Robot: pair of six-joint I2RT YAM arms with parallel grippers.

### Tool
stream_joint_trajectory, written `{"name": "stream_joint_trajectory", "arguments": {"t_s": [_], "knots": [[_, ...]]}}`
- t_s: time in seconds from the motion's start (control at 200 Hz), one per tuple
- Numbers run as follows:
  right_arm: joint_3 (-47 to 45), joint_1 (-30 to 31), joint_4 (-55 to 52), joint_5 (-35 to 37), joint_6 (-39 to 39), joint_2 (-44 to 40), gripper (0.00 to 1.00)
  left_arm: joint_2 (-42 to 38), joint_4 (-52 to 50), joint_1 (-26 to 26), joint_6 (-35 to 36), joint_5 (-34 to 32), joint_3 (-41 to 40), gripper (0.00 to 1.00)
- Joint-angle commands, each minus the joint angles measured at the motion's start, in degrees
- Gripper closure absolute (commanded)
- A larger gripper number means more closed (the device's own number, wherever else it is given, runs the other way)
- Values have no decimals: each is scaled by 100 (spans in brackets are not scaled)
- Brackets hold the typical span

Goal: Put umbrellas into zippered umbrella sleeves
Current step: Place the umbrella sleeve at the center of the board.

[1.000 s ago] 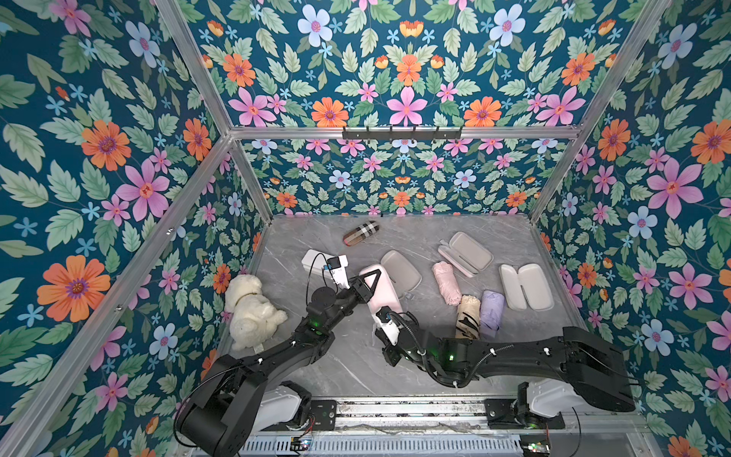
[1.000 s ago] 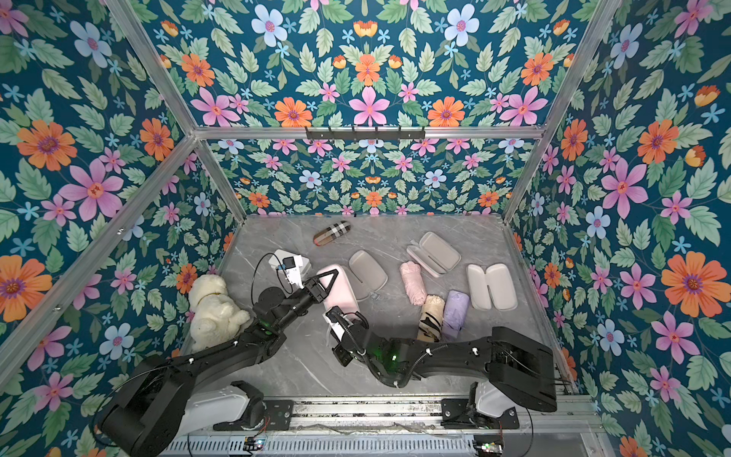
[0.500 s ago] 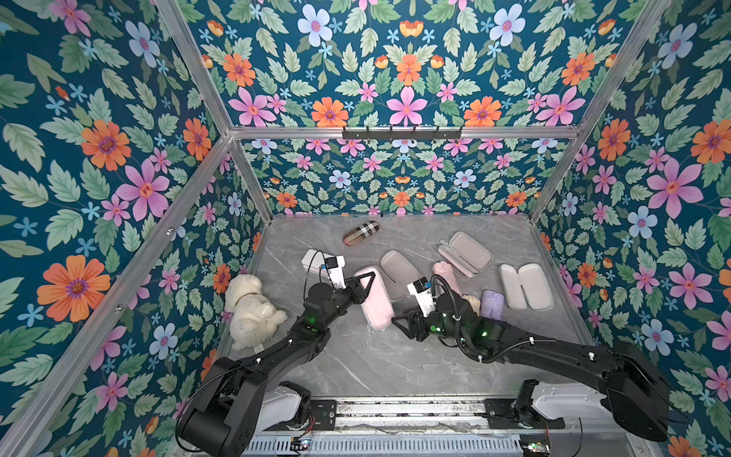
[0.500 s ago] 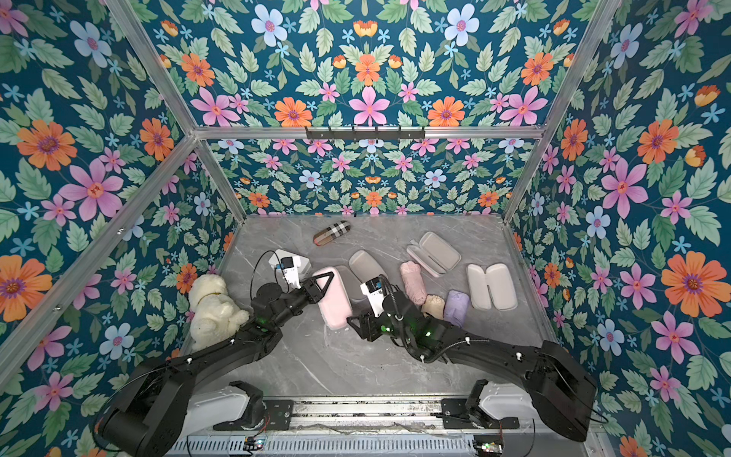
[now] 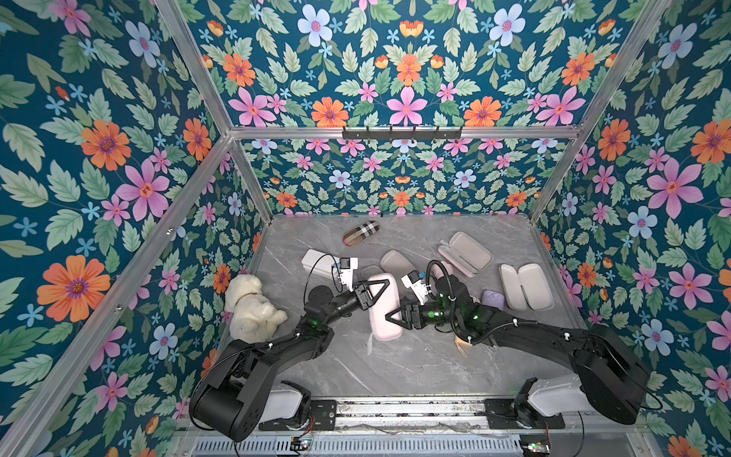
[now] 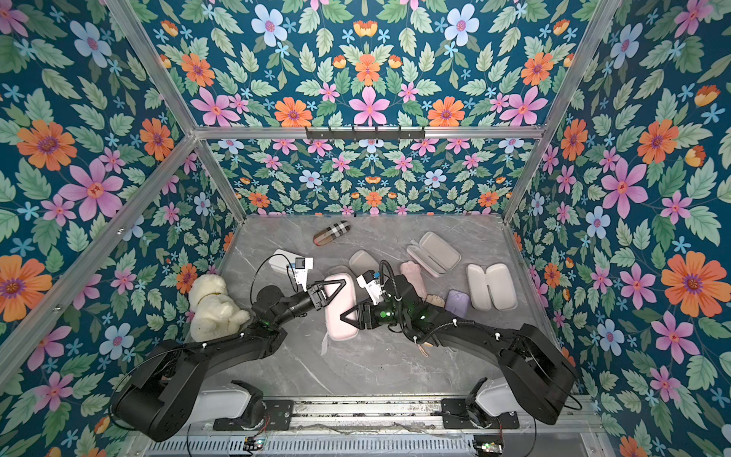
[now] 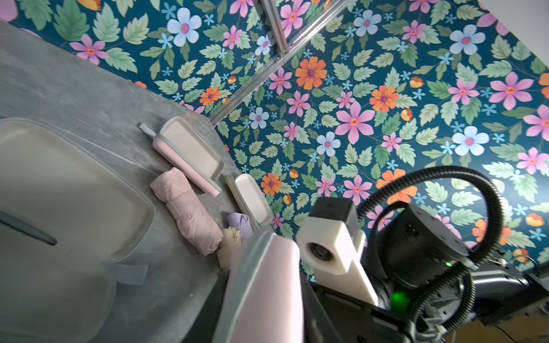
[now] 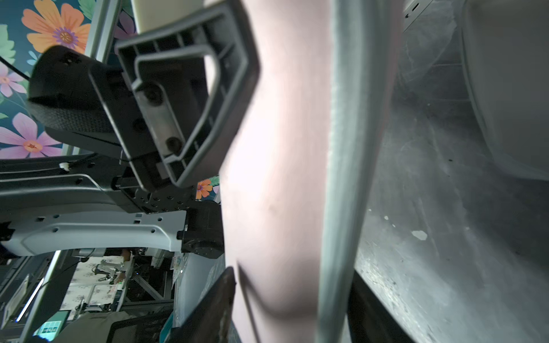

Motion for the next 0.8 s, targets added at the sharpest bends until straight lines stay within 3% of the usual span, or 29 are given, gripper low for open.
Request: {"name": "stream_joint_trajectory", "arguments": {"t_s": [0.0,0.07,0.12,0.195,0.305,0.4,0.485,0.575,0.705,0.795], "knots": [[-82,19,1197,-384,586,133,61,-7,489,-11,-130,70,0,87],[-214,21,1563,-288,857,225,78,-90,214,8,-101,-106,11,71],[-300,21,1808,-154,1078,319,83,-314,-257,84,74,-281,49,57],[-463,67,2063,200,1449,516,88,-974,-1968,263,696,-797,307,43],[-425,420,2064,781,1778,957,89,-1907,-5292,354,2011,-3063,1122,22],[-20,827,1846,1234,2053,1587,90,-2192,-6951,422,2626,-4439,1764,17],[522,1013,1796,1461,2682,2291,91,-2251,-7886,467,2885,-5272,2286,15],[1396,1199,1563,1486,3183,3039,90,-2345,-8221,503,3042,-5484,2564,15],[2912,1629,-6,1835,3355,3884,88,-2511,-8216,524,3044,-5427,2657,16],[3581,1820,-403,2014,3711,4370,87,-2539,-8230,538,2994,-5410,2725,17]]}}
